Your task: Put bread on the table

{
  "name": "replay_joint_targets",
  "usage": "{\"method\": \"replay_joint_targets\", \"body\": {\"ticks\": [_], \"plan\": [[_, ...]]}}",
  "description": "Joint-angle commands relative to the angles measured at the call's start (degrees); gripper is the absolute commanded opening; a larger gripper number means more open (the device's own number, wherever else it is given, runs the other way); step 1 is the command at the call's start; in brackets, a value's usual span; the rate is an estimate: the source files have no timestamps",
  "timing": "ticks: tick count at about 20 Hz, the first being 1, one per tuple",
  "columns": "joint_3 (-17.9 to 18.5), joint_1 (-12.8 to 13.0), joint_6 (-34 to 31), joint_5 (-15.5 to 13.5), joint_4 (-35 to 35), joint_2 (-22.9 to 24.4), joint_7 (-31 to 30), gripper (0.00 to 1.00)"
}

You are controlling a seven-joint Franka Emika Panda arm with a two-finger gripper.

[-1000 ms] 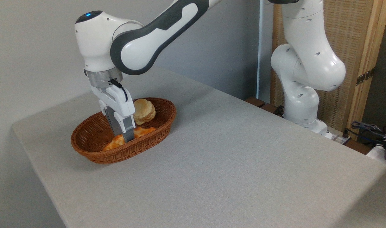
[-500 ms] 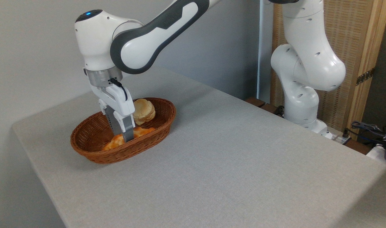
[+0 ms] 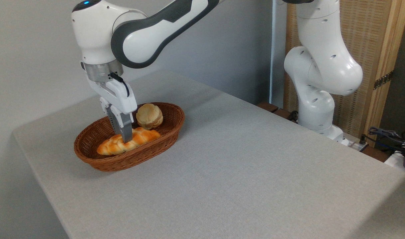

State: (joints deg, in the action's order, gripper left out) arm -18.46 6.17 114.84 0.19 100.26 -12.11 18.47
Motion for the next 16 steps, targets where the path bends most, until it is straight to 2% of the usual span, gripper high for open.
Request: {"method": "replay_joint_targets", "body": {"ticks": [1,5,8,9,11,14,15,16], "plan": [[0.26,-0.19,-2.68,-1.51,-1.91,0.42,-0.45,0.03],[0.88,-0.72,-7.85,-3.62,-5.77,0.68,1.3,0.03],[4.48,-0.72,-16.82,-3.8,-10.77,0.77,5.68,0.04],[5.0,-0.72,-18.75,-3.28,-11.83,0.86,7.62,0.04],[8.68,-0.72,-20.35,-2.83,-12.02,2.52,11.57,0.06],[12.2,-0.63,-20.44,-1.61,-11.5,3.14,15.36,0.13],[12.83,-0.63,-20.36,-0.9,-11.15,2.88,15.63,0.17],[13.01,-0.72,-20.09,0.32,-10.79,2.62,16.25,0.26]]}}
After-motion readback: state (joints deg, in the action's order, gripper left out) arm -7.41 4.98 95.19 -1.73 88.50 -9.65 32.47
